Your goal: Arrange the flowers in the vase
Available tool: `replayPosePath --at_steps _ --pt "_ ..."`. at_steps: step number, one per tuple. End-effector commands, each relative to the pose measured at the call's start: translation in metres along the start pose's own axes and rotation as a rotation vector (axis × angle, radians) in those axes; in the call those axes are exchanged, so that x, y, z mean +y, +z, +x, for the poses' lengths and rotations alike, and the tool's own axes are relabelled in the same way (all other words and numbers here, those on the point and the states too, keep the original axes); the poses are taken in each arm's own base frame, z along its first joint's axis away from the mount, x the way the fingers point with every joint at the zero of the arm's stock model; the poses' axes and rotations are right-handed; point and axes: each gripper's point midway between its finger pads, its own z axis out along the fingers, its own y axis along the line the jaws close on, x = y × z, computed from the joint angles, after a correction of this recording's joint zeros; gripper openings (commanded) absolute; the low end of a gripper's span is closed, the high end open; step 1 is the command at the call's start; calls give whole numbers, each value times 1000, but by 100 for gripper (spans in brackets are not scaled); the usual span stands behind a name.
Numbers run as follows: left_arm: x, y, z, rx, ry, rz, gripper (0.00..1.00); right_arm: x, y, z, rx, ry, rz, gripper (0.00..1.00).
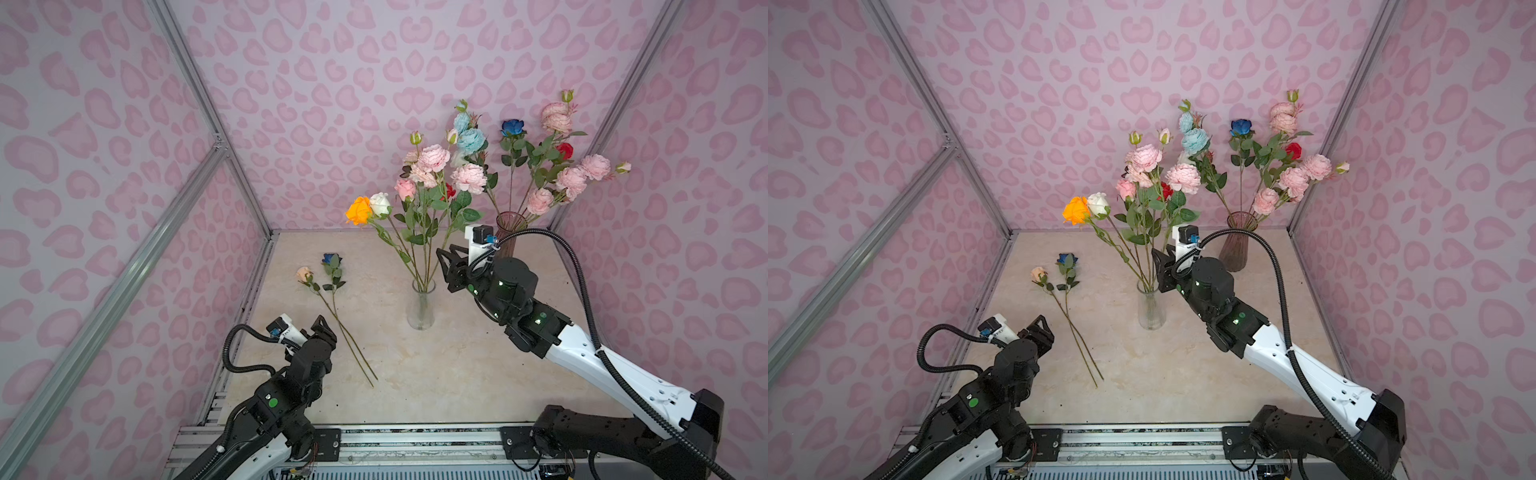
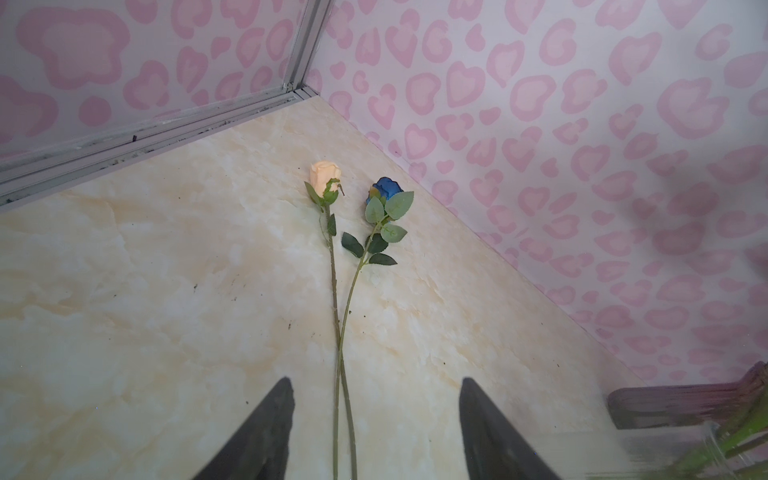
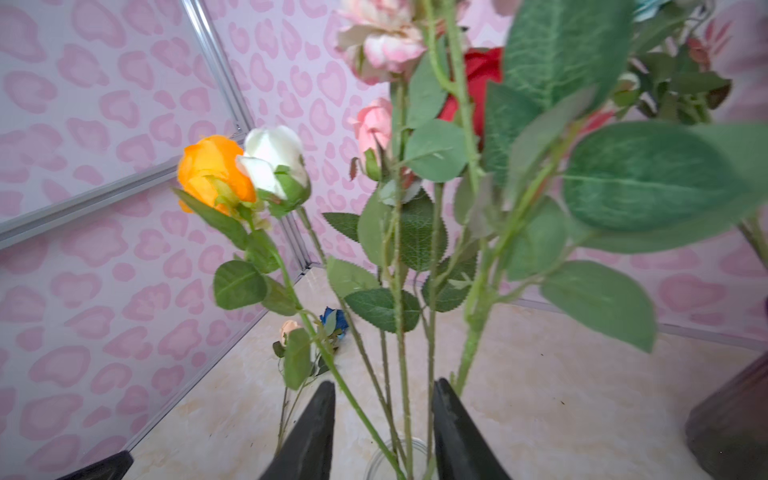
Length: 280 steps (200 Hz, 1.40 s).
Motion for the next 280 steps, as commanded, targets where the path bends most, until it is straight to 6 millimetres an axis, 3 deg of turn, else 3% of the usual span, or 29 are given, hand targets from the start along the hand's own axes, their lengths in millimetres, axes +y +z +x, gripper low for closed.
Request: replayPosePath --at_steps 1,51,109,146,165,192,227,253,280 --pt "-10 0 -6 -8 -15 22 64 -9 5 12 93 -9 -17 44" --pt "-16 -1 -9 -3 -2 30 64 -28 36 18 141 27 -20 46" --pt "-11 -5 -13 -19 -11 38 64 -22 61 22 157 26 -63 37" --pt "-10 -5 -13 -21 -7 37 64 -22 63 16 133 20 -61 8" --pt "-9 -4 -12 -20 -4 34 65 -19 56 11 115 1 -60 1" --pt "-9 -4 -11 -20 -5 32 64 -15 41 -1 76 -47 -42 0" --pt "-11 -1 -8 -15 -4 34 64 -6 37 -7 88 -90 -58 0" --pt "-14 1 -6 0 8 31 64 9 45 3 133 -145 -78 0" --pt "-15 1 -4 10 15 33 64 18 54 27 191 -163 -88 0"
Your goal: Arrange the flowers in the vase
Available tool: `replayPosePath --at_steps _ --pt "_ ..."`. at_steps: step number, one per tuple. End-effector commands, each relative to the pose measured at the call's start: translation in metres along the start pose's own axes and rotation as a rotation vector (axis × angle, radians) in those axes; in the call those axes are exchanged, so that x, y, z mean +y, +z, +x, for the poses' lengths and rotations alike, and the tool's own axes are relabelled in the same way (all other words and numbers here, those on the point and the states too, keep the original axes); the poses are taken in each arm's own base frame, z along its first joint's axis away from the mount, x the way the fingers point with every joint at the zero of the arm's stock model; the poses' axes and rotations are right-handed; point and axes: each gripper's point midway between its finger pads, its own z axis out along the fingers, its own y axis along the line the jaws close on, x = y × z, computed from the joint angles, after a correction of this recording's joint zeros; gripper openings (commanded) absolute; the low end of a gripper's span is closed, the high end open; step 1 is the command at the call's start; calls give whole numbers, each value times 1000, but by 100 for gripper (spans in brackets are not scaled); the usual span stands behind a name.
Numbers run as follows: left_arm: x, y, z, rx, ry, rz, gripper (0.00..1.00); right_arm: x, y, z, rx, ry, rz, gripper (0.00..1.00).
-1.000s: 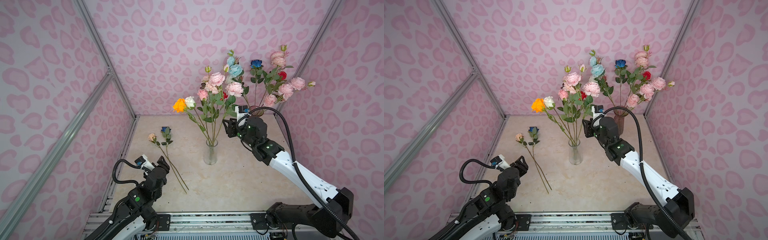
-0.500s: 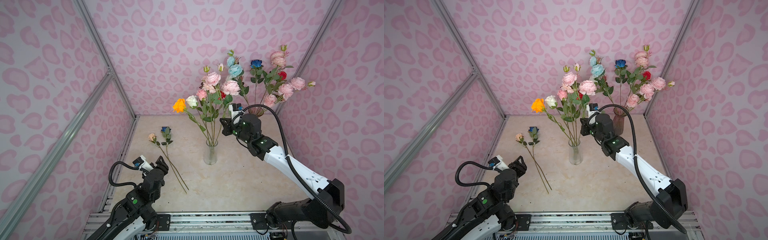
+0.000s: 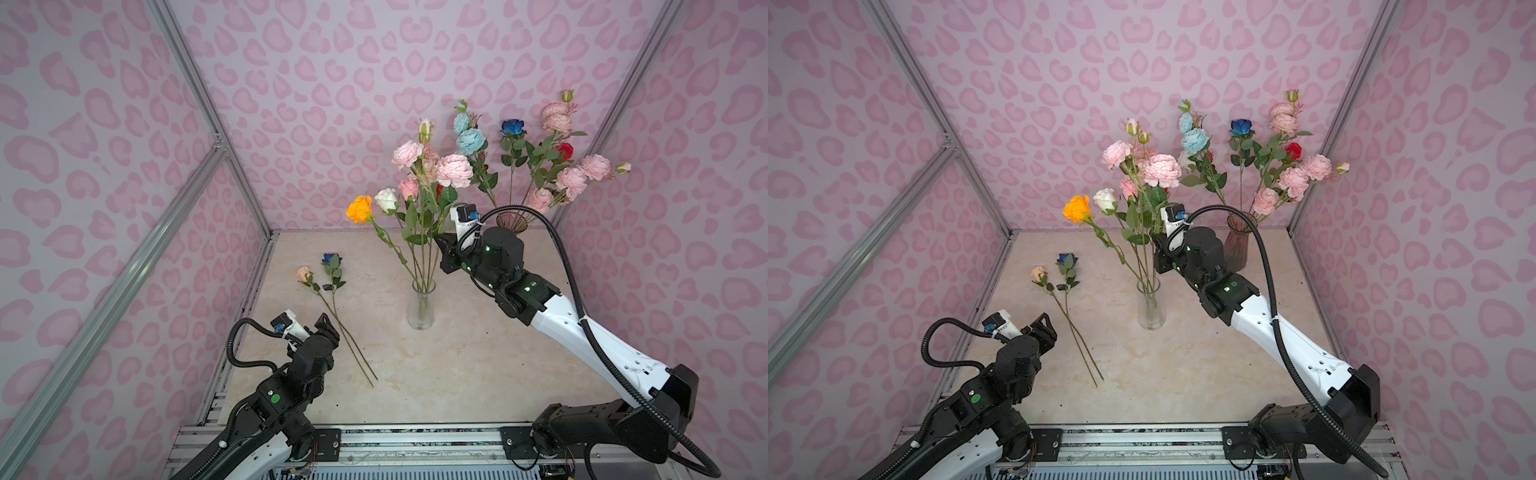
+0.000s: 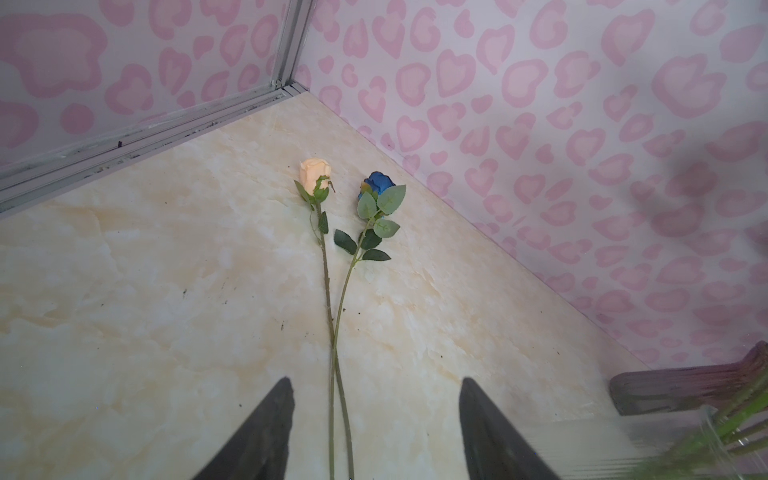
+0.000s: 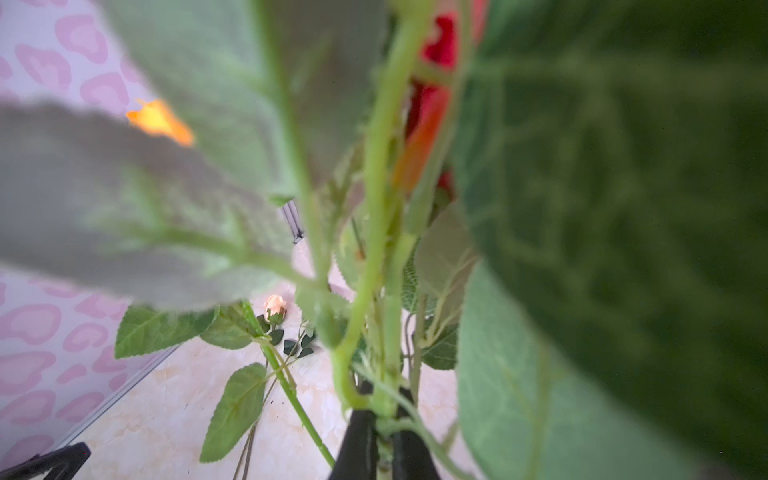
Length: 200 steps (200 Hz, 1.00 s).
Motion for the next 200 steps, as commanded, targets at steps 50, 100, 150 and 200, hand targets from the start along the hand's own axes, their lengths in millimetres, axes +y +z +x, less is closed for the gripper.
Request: replayPosePath --at_steps 50,100,150,200 --pt "-4 -2 -5 -18 -21 25 64 2 11 50 67 18 18 0" --pt "-4 -1 -4 -11 -17 25 64 7 14 72 77 29 13 0" --pt "-3 -1 -2 -5 -17 27 64 7 18 88 95 27 25 9" --pt "-3 -1 1 5 -19 28 64 0 15 100 109 50 58 19"
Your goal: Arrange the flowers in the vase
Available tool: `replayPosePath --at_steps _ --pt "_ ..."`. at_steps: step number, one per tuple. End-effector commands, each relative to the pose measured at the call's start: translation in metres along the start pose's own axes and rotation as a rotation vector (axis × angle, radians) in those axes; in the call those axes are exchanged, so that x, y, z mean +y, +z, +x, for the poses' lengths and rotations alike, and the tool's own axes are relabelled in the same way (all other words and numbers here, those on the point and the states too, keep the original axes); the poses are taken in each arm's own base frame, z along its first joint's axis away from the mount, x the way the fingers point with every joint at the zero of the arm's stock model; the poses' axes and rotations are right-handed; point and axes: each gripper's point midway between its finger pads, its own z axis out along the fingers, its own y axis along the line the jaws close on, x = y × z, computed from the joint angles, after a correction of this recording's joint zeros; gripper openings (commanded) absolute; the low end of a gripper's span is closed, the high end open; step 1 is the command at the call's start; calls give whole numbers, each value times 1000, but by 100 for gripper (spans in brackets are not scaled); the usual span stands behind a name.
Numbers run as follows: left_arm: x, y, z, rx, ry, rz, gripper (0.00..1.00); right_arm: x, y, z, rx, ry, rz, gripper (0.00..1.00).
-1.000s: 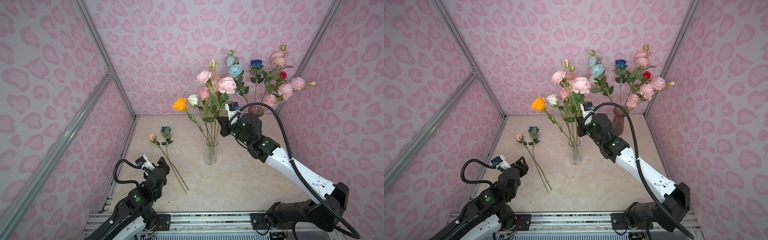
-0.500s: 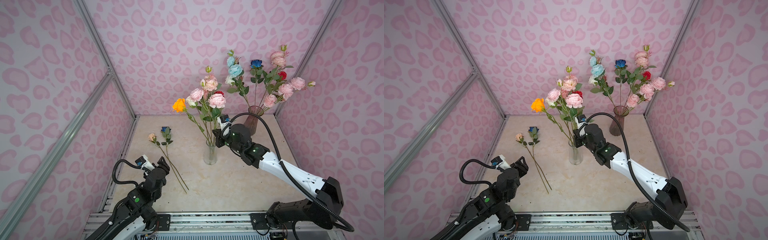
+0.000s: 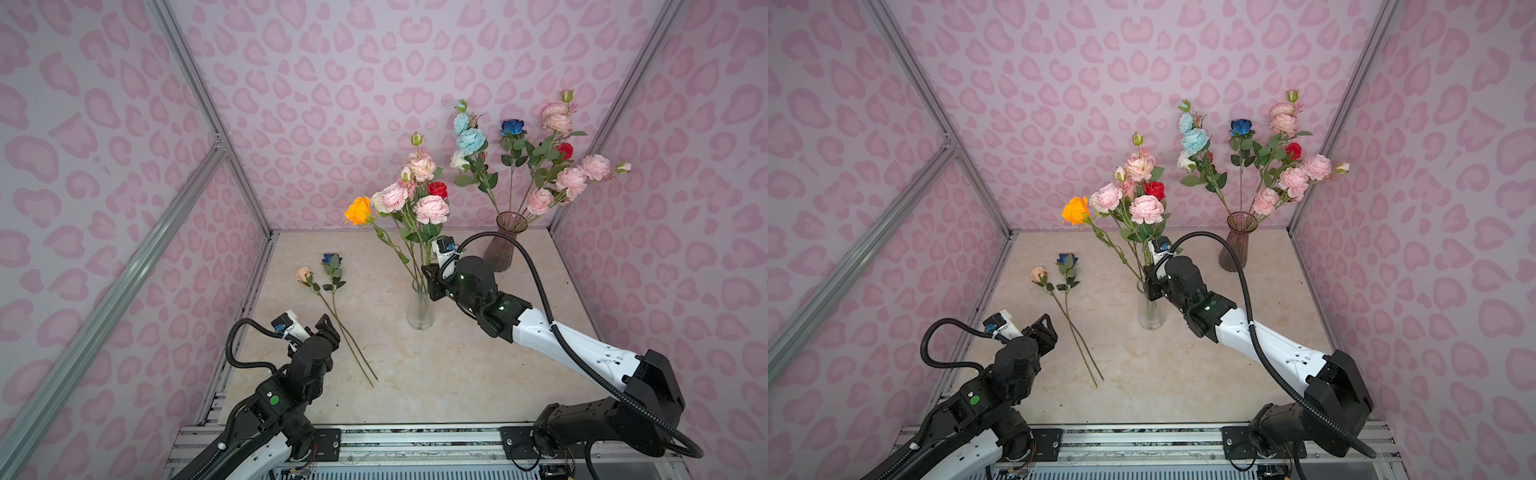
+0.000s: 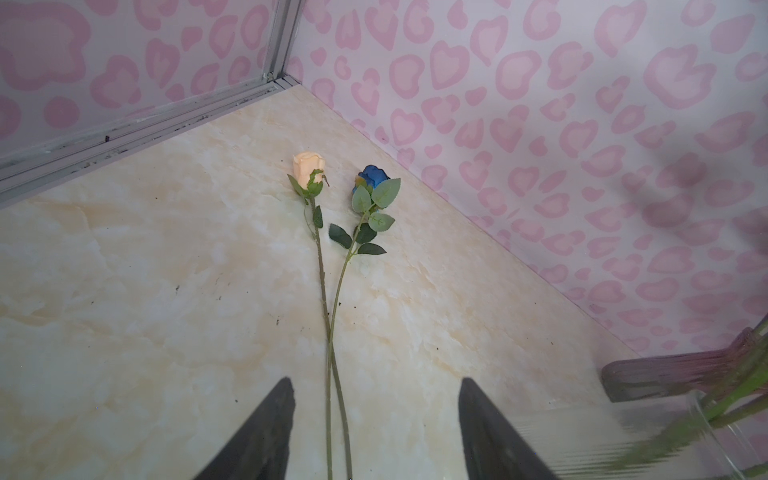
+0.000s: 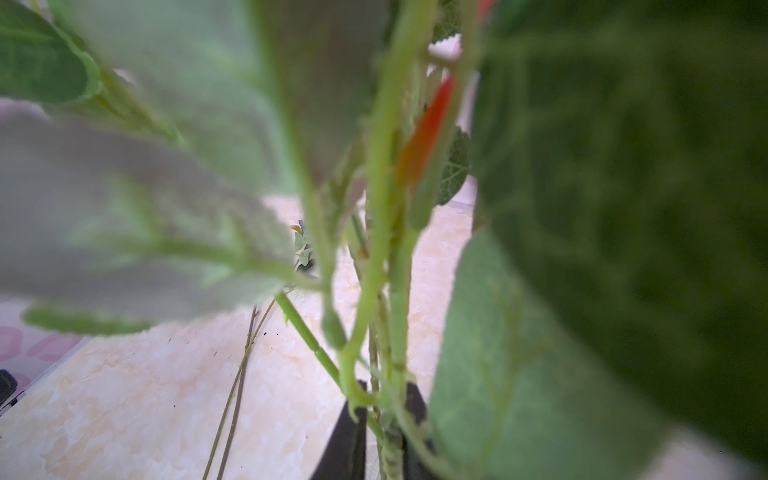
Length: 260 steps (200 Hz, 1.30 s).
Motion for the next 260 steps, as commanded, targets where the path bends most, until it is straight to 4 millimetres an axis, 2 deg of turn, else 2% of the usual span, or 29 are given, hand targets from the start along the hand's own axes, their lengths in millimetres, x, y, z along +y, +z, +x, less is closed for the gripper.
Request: replayPosePath --at_steps 1,39,53,69,80,114,142,170,260 --pt "-3 1 -2 -7 -21 9 64 -5 -1 1 -19 28 24 19" --pt "-6 2 -1 0 -19 12 64 -4 -4 1 -9 33 17 27" --pt "-6 2 0 3 -13 8 64 -2 -6 -2 -23 41 6 21" --pt "-7 3 -1 2 -18 11 64 -3 -8 -6 -50 42 10 9" --pt "-9 3 0 5 -16 12 64 -4 -7 -8 -53 30 17 5" --pt "-10 3 -1 9 -8 10 64 -6 -9 -12 -43 -21 36 0" --pt "-10 4 0 10 -14 10 64 -8 -11 -17 -48 -41 49 0" --pt "-10 4 1 15 -10 8 63 -9 -11 -13 -30 -55 55 0" --pt "-9 4 0 8 -3 8 63 -8 6 18 35 -5 38 1"
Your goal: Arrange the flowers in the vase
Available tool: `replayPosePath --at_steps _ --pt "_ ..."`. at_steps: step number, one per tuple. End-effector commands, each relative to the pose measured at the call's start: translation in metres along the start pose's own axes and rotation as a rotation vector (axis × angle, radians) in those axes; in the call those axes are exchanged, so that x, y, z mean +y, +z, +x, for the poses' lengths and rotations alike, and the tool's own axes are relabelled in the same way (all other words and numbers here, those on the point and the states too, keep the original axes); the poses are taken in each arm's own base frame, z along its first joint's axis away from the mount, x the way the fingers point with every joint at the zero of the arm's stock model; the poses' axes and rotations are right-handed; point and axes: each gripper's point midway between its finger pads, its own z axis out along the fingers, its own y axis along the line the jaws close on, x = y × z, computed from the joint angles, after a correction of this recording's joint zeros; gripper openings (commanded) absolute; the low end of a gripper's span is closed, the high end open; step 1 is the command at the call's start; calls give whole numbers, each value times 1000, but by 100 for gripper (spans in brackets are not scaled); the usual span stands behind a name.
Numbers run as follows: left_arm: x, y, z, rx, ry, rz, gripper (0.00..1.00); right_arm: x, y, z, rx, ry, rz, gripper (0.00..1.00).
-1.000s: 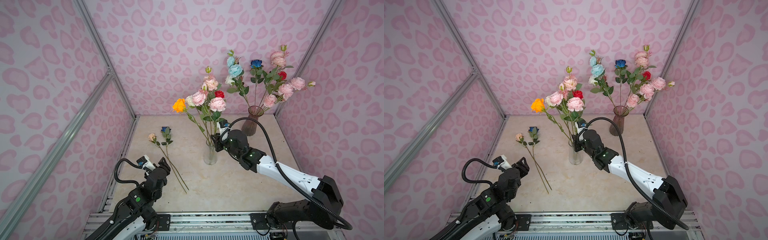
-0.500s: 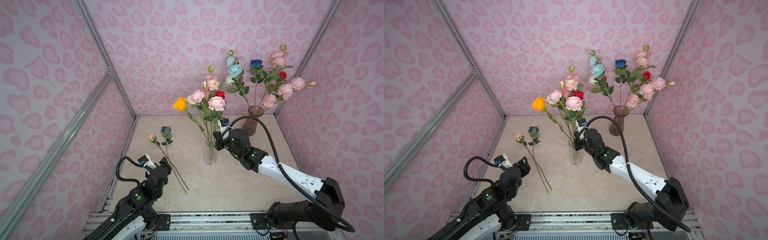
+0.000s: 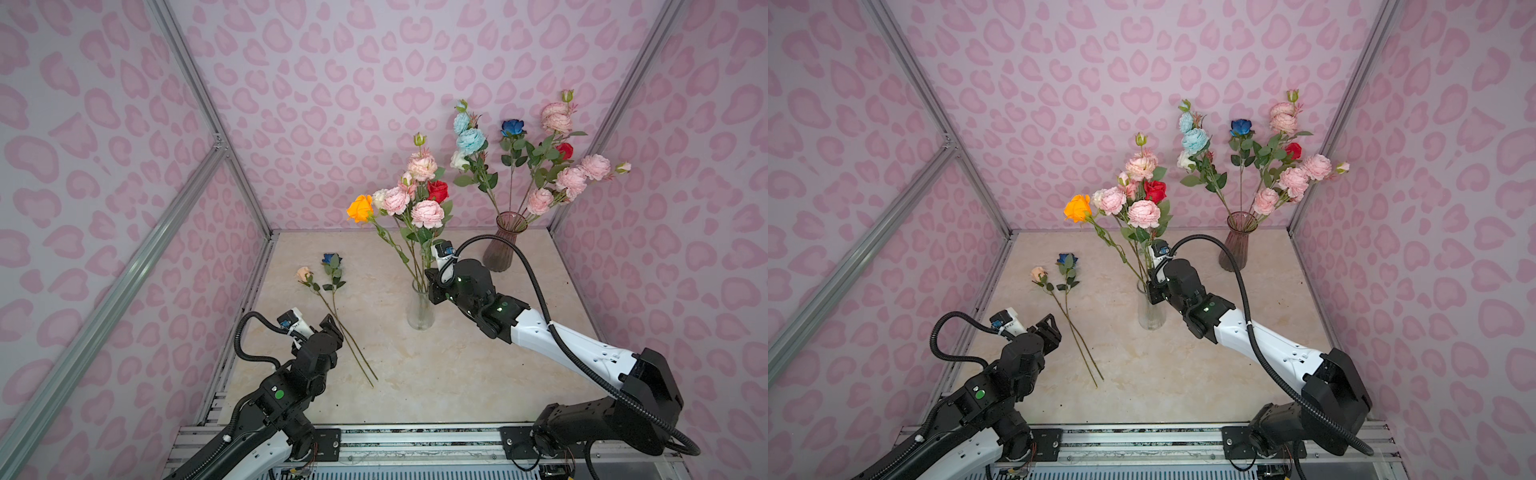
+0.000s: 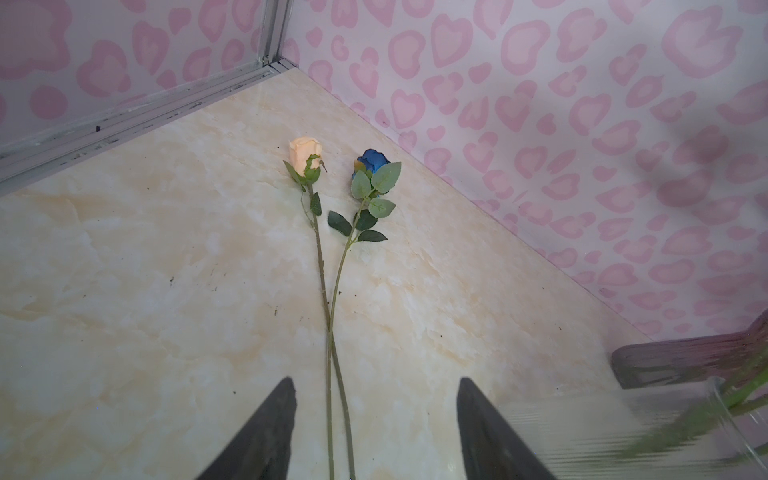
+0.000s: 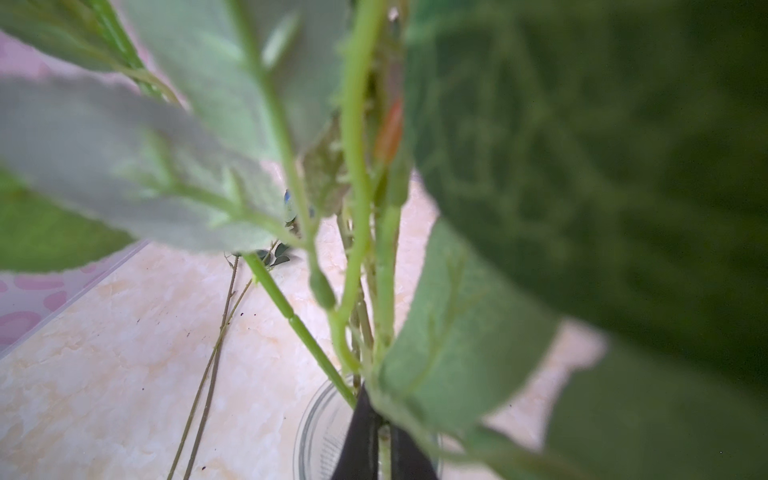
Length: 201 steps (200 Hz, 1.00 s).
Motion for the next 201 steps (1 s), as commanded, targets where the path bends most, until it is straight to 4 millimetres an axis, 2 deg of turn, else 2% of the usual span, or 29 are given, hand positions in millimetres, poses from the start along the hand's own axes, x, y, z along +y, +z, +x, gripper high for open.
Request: replayPosePath --at_steps 1,25,41,67,102,121,147,171,201 --pt "-4 -2 -9 -30 -30 18 63 1 3 2 -8 24 -6 1" --pt "-3 -3 -9 -33 -34 19 63 0 -3 -2 -20 32 -4 13" --pt "-3 -3 -10 -36 -35 21 63 0 -10 -9 -41 42 -3 25" --pt "-5 -3 -11 -35 -33 20 65 -2 -23 -21 -75 53 2 32" --pt "-11 -2 -14 -29 -18 19 66 -2 -37 -27 -96 52 4 39" --pt "-14 -1 -14 -26 -8 16 66 -4 -46 -28 -97 49 11 40" --pt "-16 7 -8 1 36 -6 66 -11 -73 -29 -118 46 30 40" --pt "-12 30 15 133 57 -54 66 -18 -102 -28 -155 79 39 36" --pt "15 71 38 304 54 -205 59 -18 -127 -21 -180 163 4 20"
